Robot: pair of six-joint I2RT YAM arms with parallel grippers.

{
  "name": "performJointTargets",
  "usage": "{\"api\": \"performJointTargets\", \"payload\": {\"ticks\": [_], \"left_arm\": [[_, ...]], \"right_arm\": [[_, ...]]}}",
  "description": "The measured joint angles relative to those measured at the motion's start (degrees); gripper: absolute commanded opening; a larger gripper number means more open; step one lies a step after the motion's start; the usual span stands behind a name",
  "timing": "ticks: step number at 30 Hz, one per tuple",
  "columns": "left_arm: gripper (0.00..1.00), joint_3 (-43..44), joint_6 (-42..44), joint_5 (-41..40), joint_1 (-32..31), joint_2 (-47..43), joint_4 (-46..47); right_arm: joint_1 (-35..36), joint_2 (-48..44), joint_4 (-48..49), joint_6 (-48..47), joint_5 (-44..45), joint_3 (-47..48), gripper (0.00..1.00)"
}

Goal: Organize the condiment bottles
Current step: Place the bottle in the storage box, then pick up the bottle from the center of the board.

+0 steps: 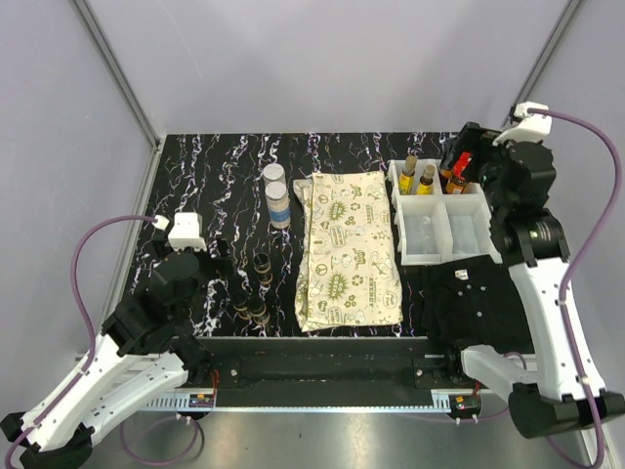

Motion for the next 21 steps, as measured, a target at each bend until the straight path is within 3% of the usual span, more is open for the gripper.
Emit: {"api": "performJointTargets", "payload": {"ticks": [6,13,21], "left_arm": [[0.99,0.0,0.0,0.9,0.0,0.1,0.0],[0.99,0.0,0.0,1.0,0.0,0.2,0.0],[0.99,0.0,0.0,1.0,0.0,1.0,0.0]], "right_arm": [[0.0,-4.4,-3.9,0.0,-9.9,-0.6,1.0],[1.4,2.5,-5.4,-0.2,-24.7,-1.4,1.0],[20.1,13.1,-6.4,-2.2,-25.8,-3.3,1.0]]}}
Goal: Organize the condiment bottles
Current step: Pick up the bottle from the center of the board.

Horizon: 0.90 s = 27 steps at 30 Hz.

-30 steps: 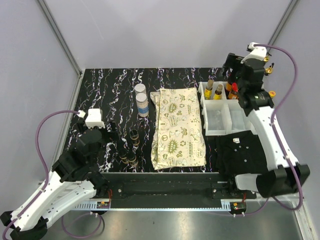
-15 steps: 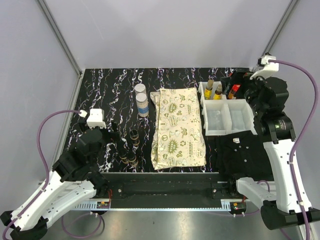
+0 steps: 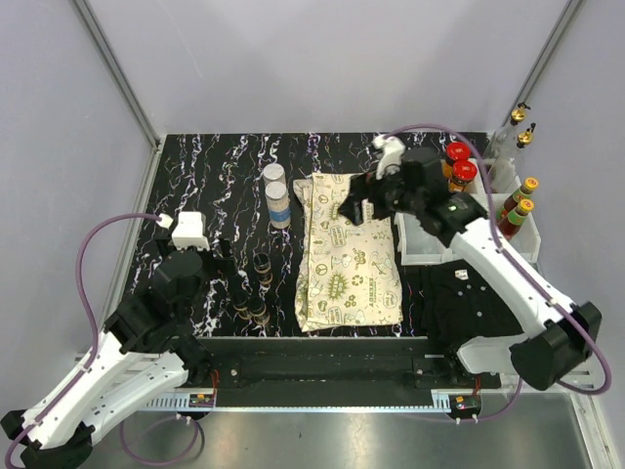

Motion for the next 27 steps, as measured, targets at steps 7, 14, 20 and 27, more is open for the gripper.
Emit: {"api": "performJointTargets", "payload": {"ticks": [7,14,20,27], "left_arm": [[0.99,0.0,-0.3,-0.5,0.1,0.0,0.0],[0.99,0.0,-2.1,-1.9,0.5,-0.5,-0.1],[0.99,-0.1,-2.3,-3.0,0.7,-1.3,-0.1],[0.99,-0.5,-2.3,-4.0,0.7,-2.5,-0.1]], "right_arm": [[14.6,7.6,3.9,-1.7,1.0,0.2,1.0],[24.2,18.5,5.3,-2.8,1.9,2.4,1.0],[29.9,24.7,5.3,-3.4,4.4,5.9,1.0],[32.0,27.0,5.9,-3.5,7.3,9.8,1.0]]}}
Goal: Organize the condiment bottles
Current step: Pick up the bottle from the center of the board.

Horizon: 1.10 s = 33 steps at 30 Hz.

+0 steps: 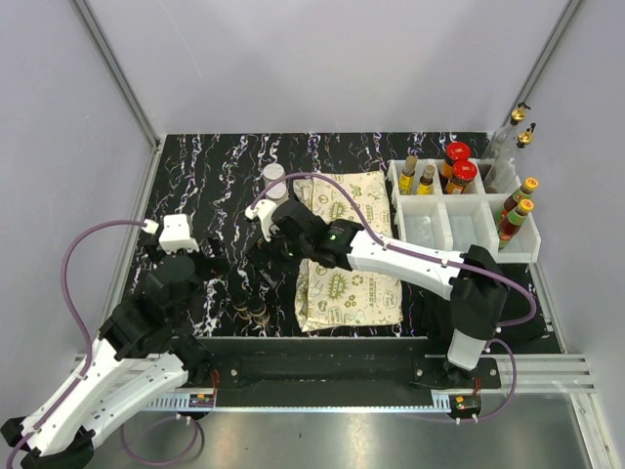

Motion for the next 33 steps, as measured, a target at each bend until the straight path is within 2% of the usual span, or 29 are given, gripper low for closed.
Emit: {"api": "performJointTargets", "payload": {"ticks": [12,23,26,33], "left_arm": [[0.99,-0.1,0.0,-1.1,0.0,-1.3,0.0],[0.99,-0.1,0.0,-1.5,0.0,-1.3,0.0],[0.99,-0.1,0.0,-1.7,0.0,-1.3,0.0],[0.99,-0.1,0.0,-1.7,0.0,-1.3,0.0]], "right_arm": [[1.2,3.6,0.3,0.1,4.8,2.2,1.0],[1.5,8.3,0.3,0.8,7.8,5.4,0.93],[1.6,10.1,0.3,0.9,8.8,6.2,0.9],[1.6,15.2,0.4,1.8,12.9,9.1,0.69]]}}
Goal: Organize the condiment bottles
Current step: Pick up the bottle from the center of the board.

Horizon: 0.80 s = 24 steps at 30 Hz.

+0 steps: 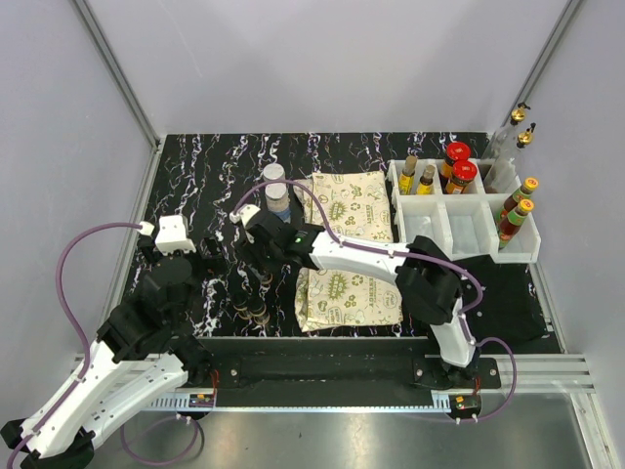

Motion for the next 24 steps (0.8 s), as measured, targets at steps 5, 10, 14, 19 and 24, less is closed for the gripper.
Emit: {"api": "performJointTargets", "payload": {"ticks": [5,10,14,19,24], "left_arm": [[0.99,0.0,0.0,0.0,0.0,0.0,0.0],[0.99,0.0,0.0,0.0,0.0,0.0,0.0],[0.99,0.0,0.0,0.0,0.0,0.0,0.0],[0.99,0.0,0.0,0.0,0.0,0.0,0.0],[0.99,0.0,0.0,0.0,0.0,0.0,0.0]], "right_arm": [[0.0,3.5,0.3,1.7,0.9,2.8,0.36],[0.0,3.9,0.7,3.8,2.2,3.1,0.03],[0.0,3.9,0.7,4.4,4.2,3.1,0.0],[0.0,3.3,0.7,4.4,7.8,2.7,0.0],[0.0,-0.6,0.7,4.0,12.2,1.0,0.0]]}}
